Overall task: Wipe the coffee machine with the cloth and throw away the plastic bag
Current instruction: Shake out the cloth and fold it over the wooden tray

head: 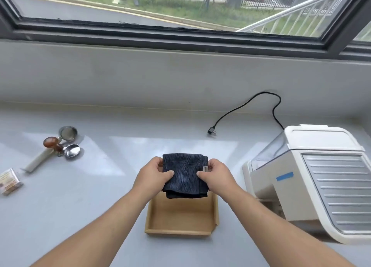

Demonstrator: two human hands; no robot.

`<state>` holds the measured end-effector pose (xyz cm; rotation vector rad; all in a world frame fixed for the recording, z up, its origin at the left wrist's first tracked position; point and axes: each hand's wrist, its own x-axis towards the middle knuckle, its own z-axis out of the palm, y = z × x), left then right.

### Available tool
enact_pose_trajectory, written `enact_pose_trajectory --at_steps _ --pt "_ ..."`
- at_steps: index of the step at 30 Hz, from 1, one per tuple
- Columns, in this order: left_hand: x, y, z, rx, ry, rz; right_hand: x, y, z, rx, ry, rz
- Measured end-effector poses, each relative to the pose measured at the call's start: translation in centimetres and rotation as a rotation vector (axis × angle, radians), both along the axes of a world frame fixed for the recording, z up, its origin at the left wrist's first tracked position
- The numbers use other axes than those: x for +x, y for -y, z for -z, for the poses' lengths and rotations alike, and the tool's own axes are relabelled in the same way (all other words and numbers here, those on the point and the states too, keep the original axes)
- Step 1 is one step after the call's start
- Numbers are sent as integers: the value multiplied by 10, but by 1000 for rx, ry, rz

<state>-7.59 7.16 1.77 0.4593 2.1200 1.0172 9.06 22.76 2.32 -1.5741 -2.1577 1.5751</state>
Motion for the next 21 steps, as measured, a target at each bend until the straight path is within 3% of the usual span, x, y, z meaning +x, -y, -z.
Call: enact_pose_trajectory --at_steps 10,21 --pt "18 16 30 -210 -197 108 14 24 38 -25 82 -55" --pt "26 21 45 -358 -285 170 15 32 43 25 257 -144"
